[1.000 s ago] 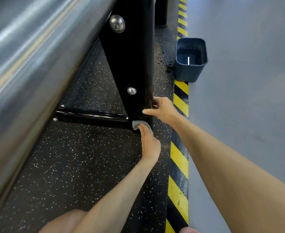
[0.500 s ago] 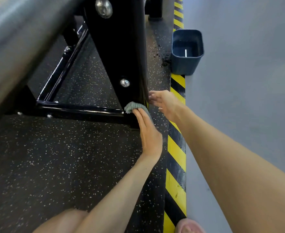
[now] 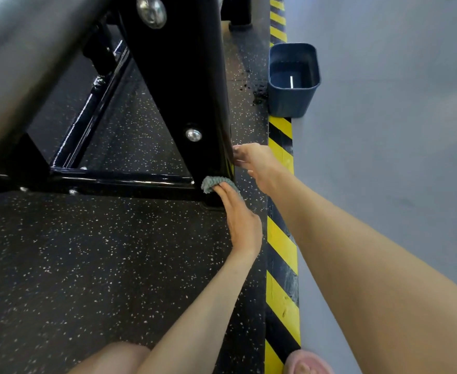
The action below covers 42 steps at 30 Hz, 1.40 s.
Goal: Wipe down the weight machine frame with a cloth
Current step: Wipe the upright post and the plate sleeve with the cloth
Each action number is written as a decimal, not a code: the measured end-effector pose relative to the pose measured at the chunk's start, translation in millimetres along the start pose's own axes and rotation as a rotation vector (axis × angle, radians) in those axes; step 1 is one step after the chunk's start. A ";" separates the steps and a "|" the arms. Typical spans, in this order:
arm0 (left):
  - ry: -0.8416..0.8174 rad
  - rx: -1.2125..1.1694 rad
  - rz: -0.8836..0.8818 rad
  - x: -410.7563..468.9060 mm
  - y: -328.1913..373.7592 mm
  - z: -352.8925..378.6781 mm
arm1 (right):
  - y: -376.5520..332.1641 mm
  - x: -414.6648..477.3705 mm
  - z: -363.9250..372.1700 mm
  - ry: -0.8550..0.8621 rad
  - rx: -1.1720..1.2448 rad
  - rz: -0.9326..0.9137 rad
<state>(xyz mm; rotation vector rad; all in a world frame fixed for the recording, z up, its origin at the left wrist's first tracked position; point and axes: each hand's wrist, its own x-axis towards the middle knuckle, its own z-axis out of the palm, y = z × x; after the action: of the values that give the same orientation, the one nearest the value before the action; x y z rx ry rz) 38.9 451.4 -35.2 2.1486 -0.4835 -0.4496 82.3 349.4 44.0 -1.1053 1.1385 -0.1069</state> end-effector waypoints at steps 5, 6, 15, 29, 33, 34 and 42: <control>0.019 -0.092 -0.006 6.3 11.8 -4.7 | 7.1 10.2 6.9 0.024 -0.056 -0.077; 0.041 -0.113 0.002 7.4 17.5 -2.9 | 5.3 8.5 5.6 0.005 -0.047 -0.072; -0.043 0.092 -0.018 12.5 14.3 0.2 | 11.7 8.4 8.2 -0.037 0.185 -0.128; 0.059 0.026 0.001 10.1 24.2 -3.9 | 14.3 12.7 2.3 -0.074 0.108 -0.192; 0.014 0.287 0.092 4.2 5.9 -0.9 | 13.3 11.9 1.2 -0.070 0.075 -0.204; -0.027 0.298 0.071 3.6 0.9 -0.6 | 12.7 11.1 1.3 -0.063 0.072 -0.208; 0.033 0.131 0.063 0.6 26.4 7.9 | 14.4 15.7 -1.1 -0.115 0.059 -0.220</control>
<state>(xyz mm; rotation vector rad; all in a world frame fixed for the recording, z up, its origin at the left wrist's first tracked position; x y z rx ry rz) 30.9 431.1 -18.2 2.2559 -0.5744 -0.3559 82.5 346.9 22.9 -1.1665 0.9041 -0.2439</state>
